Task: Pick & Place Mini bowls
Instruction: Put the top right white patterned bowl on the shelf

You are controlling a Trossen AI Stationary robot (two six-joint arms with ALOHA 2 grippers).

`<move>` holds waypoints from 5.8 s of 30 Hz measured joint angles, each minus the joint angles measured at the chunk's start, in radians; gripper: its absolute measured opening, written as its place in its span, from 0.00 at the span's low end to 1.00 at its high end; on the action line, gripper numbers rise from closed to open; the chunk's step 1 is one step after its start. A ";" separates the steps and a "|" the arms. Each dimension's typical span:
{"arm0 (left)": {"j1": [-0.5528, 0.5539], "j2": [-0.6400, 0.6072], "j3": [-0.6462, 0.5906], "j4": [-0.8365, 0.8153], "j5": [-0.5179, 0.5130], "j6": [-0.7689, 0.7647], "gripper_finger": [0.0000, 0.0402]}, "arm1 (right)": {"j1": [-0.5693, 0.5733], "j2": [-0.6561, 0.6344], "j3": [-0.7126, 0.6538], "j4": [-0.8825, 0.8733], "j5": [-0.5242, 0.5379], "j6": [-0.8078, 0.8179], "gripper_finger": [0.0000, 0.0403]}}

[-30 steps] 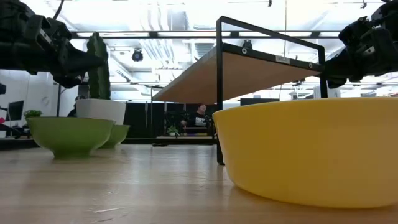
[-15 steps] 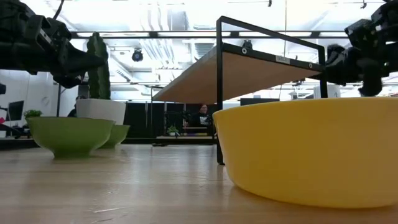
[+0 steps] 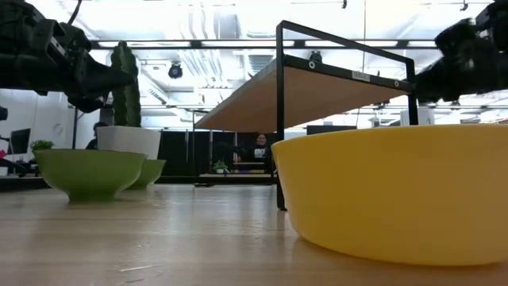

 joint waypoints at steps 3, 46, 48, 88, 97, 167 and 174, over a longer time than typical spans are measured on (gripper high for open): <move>0.000 0.000 0.000 0.000 0.000 0.000 0.00 | 0.000 -0.001 0.000 0.014 0.001 0.424 0.02; 0.000 0.003 -0.001 0.172 -0.029 -1.045 0.00 | -0.004 0.770 0.687 -0.842 0.156 0.490 0.39; 0.000 0.003 -0.001 0.179 -0.030 -1.055 0.00 | -0.010 0.822 0.688 -0.853 0.184 0.437 0.38; 0.000 0.003 0.000 0.187 -0.030 -1.109 0.00 | -0.145 1.339 0.689 -0.833 0.232 0.208 0.28; 0.000 0.003 0.000 0.187 -0.030 -1.108 0.00 | -0.145 1.313 0.697 -0.852 0.255 0.210 0.06; 0.000 0.004 -0.016 0.158 -0.026 -1.135 0.00 | 0.434 1.929 2.012 -1.532 0.361 -0.394 0.03; 0.000 0.004 -0.017 0.158 -0.026 -1.149 0.00 | 0.486 1.925 2.007 -1.531 0.359 -0.411 0.03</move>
